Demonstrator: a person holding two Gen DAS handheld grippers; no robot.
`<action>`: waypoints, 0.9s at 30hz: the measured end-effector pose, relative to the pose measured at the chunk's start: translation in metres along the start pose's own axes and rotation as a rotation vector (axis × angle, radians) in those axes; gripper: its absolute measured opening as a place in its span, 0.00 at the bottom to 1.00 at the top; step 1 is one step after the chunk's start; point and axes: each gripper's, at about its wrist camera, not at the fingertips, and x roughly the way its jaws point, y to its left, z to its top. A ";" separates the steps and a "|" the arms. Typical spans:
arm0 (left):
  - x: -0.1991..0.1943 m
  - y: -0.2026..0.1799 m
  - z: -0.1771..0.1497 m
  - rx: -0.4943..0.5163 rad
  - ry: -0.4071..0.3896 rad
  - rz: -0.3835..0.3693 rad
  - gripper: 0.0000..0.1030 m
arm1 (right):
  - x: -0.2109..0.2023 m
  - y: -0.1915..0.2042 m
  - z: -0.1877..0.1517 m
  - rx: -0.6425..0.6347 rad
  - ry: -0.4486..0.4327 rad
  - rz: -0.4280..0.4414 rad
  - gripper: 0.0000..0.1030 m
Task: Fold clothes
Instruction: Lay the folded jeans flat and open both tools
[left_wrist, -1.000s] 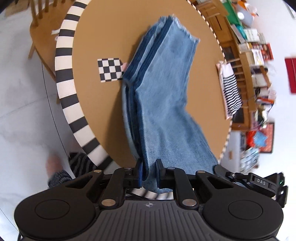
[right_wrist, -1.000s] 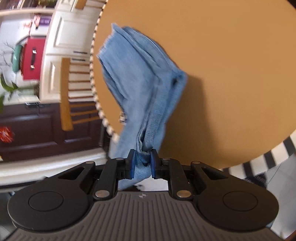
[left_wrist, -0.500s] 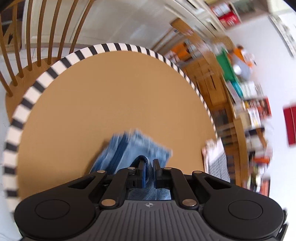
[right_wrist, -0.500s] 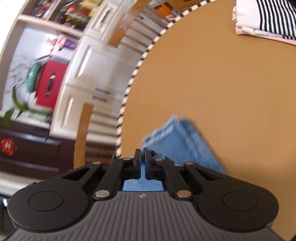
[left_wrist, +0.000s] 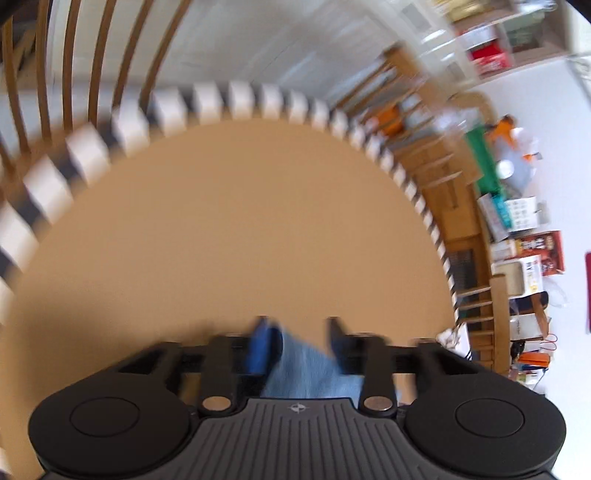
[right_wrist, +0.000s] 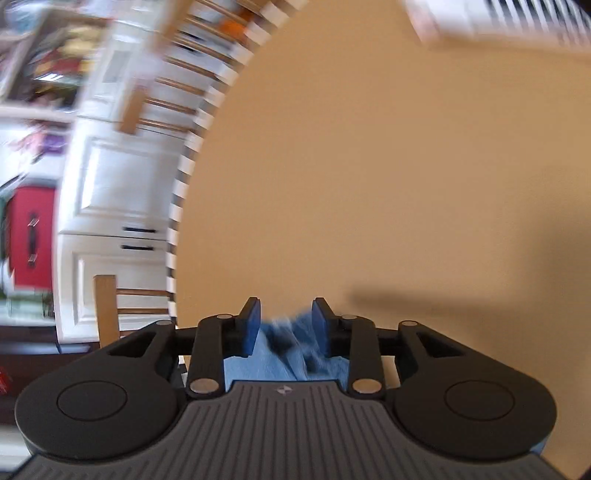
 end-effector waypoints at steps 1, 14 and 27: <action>-0.020 -0.012 -0.007 0.117 -0.066 -0.005 0.48 | -0.018 0.017 -0.007 -0.170 -0.075 0.000 0.26; 0.054 -0.036 -0.106 0.491 -0.060 0.105 0.04 | 0.061 0.058 -0.116 -0.874 0.000 -0.191 0.12; 0.048 -0.037 -0.098 0.486 -0.039 0.135 0.04 | 0.053 0.055 -0.116 -0.861 -0.044 -0.210 0.16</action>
